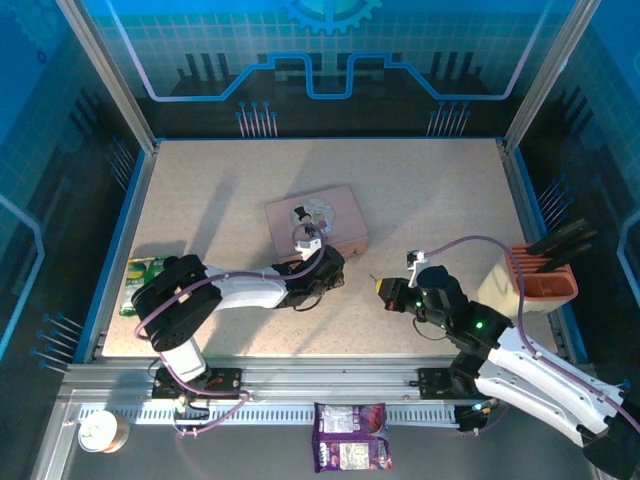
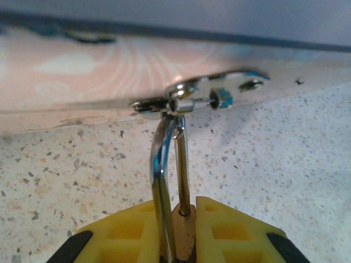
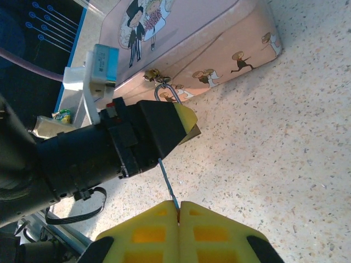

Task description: Unlock the padlock with the key

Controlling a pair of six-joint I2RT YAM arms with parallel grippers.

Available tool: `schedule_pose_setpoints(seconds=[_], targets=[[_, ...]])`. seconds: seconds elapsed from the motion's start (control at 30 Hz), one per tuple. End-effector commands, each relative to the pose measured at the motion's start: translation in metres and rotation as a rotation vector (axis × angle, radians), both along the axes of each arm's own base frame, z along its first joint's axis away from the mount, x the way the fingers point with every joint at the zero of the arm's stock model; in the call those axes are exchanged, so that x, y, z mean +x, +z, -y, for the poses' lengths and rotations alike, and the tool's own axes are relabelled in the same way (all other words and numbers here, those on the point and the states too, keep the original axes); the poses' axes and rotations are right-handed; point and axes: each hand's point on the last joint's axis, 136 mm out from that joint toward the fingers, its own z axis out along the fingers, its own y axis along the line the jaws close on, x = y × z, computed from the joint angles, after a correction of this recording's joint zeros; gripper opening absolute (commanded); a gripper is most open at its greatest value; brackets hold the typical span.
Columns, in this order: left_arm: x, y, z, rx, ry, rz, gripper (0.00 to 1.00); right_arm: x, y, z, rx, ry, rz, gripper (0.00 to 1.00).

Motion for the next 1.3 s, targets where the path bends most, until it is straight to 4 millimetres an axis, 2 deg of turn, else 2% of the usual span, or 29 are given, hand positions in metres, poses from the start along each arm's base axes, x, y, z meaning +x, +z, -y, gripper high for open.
schedule_pose_setpoints(seconds=[0.0, 0.2, 0.43, 0.67, 0.87, 1.27], targets=[[-0.003, 0.02, 0.003, -0.057, -0.022, 0.02, 0.09, 0.003, -0.003, -0.004, 0.074, -0.026, -0.033, 0.0], [-0.004, 0.03, 0.012, -0.17, -0.035, 0.011, 0.06, 0.001, -0.021, -0.009, 0.136, -0.055, -0.138, 0.0], [-0.005, 0.042, 0.01, -0.288, -0.02, -0.008, 0.04, 0.002, -0.042, -0.02, 0.261, -0.08, -0.214, 0.0], [-0.005, 0.05, 0.009, -0.389, -0.006, -0.009, 0.03, 0.006, -0.043, -0.027, 0.346, -0.103, -0.241, 0.0], [-0.006, 0.054, 0.016, -0.496, -0.015, -0.026, 0.03, 0.008, -0.049, -0.032, 0.431, -0.136, -0.294, 0.0], [-0.009, 0.058, 0.021, -0.577, -0.016, -0.039, 0.0, 0.013, -0.055, -0.054, 0.528, -0.111, -0.38, 0.0]])
